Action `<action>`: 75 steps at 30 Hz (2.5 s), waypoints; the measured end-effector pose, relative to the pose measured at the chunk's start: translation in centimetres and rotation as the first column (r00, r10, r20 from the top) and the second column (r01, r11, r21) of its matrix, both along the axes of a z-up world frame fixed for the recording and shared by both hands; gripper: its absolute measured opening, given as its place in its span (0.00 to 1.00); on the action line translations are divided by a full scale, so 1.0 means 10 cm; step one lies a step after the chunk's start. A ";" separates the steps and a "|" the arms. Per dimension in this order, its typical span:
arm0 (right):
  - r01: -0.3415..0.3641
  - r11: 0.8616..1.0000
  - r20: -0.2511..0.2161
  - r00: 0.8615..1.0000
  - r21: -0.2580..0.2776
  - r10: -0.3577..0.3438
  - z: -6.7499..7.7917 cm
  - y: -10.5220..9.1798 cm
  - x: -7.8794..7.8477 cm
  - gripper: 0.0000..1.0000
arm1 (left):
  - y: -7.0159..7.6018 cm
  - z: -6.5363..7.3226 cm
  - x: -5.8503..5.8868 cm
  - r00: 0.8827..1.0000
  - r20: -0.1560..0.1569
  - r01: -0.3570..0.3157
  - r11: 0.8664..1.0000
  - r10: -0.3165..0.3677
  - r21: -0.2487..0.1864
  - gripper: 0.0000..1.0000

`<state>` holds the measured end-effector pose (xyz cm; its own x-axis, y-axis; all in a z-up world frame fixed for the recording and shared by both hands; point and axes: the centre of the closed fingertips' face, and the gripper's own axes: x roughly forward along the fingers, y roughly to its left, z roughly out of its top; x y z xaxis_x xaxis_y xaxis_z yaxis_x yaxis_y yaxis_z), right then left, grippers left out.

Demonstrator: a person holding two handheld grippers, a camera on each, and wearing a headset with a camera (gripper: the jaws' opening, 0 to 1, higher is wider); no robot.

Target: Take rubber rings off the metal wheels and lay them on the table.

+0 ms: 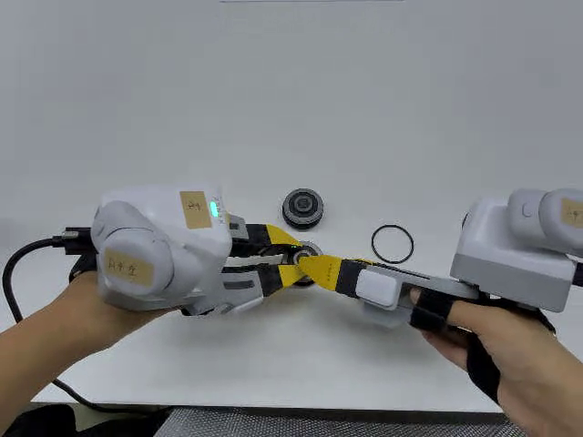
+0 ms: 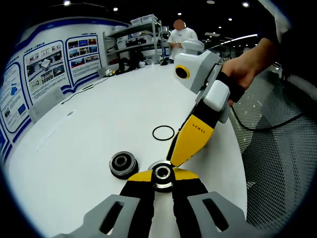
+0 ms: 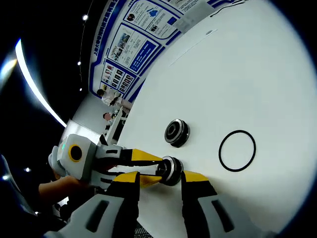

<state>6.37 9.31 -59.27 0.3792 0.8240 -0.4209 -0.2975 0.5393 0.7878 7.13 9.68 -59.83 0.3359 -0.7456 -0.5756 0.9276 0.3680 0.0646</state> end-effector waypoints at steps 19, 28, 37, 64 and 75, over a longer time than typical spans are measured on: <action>0.002 1.000 -0.044 0.999 0.027 -0.001 0.01 0.06 -0.04 0.35 | 0.00 0.02 -0.01 1.000 0.003 0.011 1.000 -0.011 0.002 0.12; -0.005 0.998 -0.080 0.997 0.068 0.010 0.01 0.05 -0.06 0.36 | 0.00 0.03 -0.02 1.000 0.003 0.014 1.000 -0.014 0.004 0.12; 0.026 0.996 -0.074 0.997 0.080 -0.020 0.03 0.00 -0.07 0.33 | 0.00 0.03 -0.03 1.000 0.004 0.015 1.000 -0.016 0.007 0.12; 0.011 1.000 -0.070 0.997 -0.029 -0.013 -0.14 -0.09 0.05 0.06 | 0.01 0.01 -0.02 1.000 0.006 0.027 1.000 -0.027 0.011 0.12; 0.013 0.999 -0.092 0.996 -0.032 -0.016 -0.13 -0.10 0.06 0.04 | 0.00 0.02 -0.02 1.000 0.006 0.026 1.000 -0.026 0.012 0.12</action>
<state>6.93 8.29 -60.62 0.3497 0.8044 -0.4803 -0.2162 0.5681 0.7940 6.91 9.71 -59.67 0.3199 -0.7470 -0.5828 0.9364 0.3431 0.0743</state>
